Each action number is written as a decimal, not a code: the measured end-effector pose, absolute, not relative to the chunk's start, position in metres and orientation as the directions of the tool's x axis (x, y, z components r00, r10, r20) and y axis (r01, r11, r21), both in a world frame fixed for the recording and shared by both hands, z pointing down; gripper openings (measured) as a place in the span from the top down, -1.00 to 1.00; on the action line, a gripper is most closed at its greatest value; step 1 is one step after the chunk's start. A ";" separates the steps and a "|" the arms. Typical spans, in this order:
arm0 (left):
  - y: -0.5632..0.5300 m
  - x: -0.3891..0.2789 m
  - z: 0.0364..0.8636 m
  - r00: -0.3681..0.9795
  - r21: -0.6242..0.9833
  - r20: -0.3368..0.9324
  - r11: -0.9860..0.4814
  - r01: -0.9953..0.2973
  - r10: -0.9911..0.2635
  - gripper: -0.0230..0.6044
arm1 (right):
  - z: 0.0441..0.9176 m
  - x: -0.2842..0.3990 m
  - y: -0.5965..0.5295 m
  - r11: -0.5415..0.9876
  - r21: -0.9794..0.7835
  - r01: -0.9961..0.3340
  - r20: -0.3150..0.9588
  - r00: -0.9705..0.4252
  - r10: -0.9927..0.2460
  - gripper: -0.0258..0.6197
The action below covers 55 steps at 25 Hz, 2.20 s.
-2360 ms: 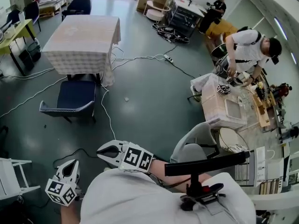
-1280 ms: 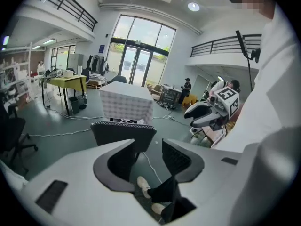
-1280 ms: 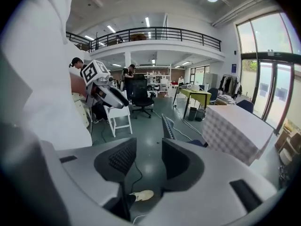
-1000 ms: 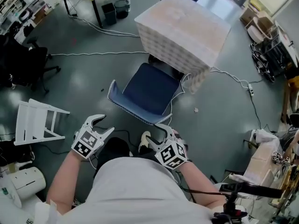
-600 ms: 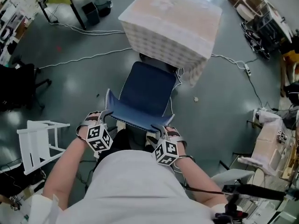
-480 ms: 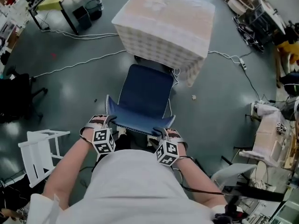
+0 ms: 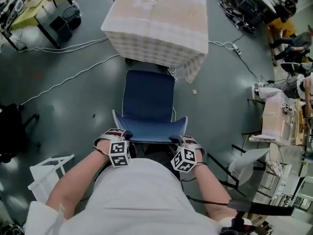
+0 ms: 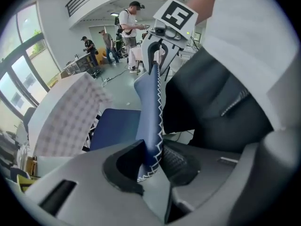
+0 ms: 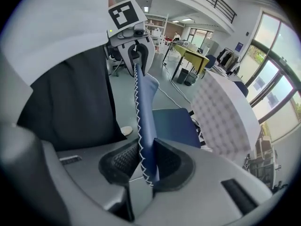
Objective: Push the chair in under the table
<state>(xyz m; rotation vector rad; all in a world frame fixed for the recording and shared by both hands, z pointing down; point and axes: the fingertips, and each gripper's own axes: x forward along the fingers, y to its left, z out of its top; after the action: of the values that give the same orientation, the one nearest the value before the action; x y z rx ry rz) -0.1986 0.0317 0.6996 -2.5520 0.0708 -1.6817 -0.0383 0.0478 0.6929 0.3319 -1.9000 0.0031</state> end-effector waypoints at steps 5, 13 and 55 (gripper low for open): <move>0.017 -0.211 0.702 0.406 -0.088 0.908 -0.995 -0.042 -0.098 0.65 | 0.693 -0.050 0.036 0.964 0.170 -0.207 0.921 -0.315 -0.230 0.67; -0.032 -0.223 0.700 0.393 -0.083 0.914 -0.995 -0.058 -0.099 0.66 | 0.689 -0.063 -0.018 0.954 0.176 -0.244 0.911 -0.327 -0.252 0.68; -0.247 -0.239 0.703 0.189 -0.128 0.966 -0.962 -0.242 -0.176 0.59 | 0.686 -0.079 -0.211 0.974 0.140 -0.181 0.863 -0.459 -0.210 0.68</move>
<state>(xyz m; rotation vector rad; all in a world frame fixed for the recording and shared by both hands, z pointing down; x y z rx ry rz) -0.2394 -0.2469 0.7030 -2.4619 0.4331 -1.9886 -0.0786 -0.2111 0.6860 0.2754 -2.0591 -0.0343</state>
